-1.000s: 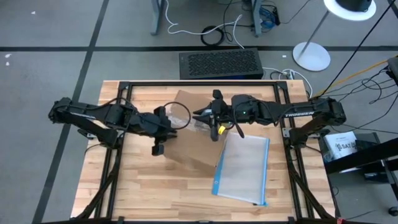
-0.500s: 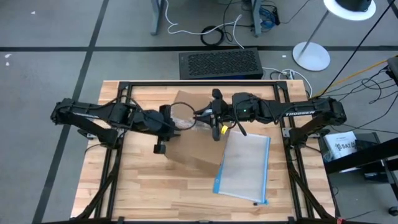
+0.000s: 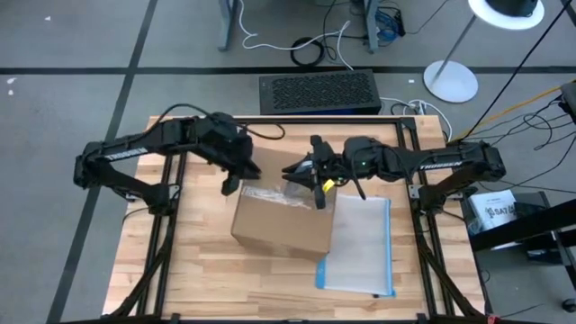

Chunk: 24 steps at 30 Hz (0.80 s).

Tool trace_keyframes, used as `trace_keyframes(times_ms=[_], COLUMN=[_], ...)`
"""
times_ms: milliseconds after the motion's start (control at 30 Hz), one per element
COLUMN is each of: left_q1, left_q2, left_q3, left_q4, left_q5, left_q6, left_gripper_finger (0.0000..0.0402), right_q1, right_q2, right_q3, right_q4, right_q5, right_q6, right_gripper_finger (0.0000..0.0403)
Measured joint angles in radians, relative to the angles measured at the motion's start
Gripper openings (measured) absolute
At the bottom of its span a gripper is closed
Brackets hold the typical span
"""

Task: Unpack boxes
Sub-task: Open the cardboard box using the gray cutter

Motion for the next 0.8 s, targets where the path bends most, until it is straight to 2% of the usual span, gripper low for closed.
trace_keyframes(times_ms=[267,333,600,800], left_q1=[-0.062,-0.086,-0.191,-0.227], left_q2=[-0.009,0.002,0.115,0.169], left_q3=[0.089,0.09,0.09,0.091], left_q4=[0.056,0.058,0.02,-0.032], left_q5=[0.022,0.054,0.099,0.068], left_q6=[-0.057,-0.074,-0.064,-0.008], left_gripper_finger=[0.0089,0.0089,0.0089,0.0089], right_q1=[0.031,0.03,0.029,0.028], right_q2=[0.0,-0.001,-0.001,-0.001], right_q3=[0.0,0.001,0.001,0.001], right_q4=[-0.024,-0.018,-0.018,-0.005], right_q5=[0.016,0.017,0.015,0.02], right_q6=[0.071,0.091,0.112,0.127], right_gripper_finger=[0.0059,0.0059,0.0059,0.0059])
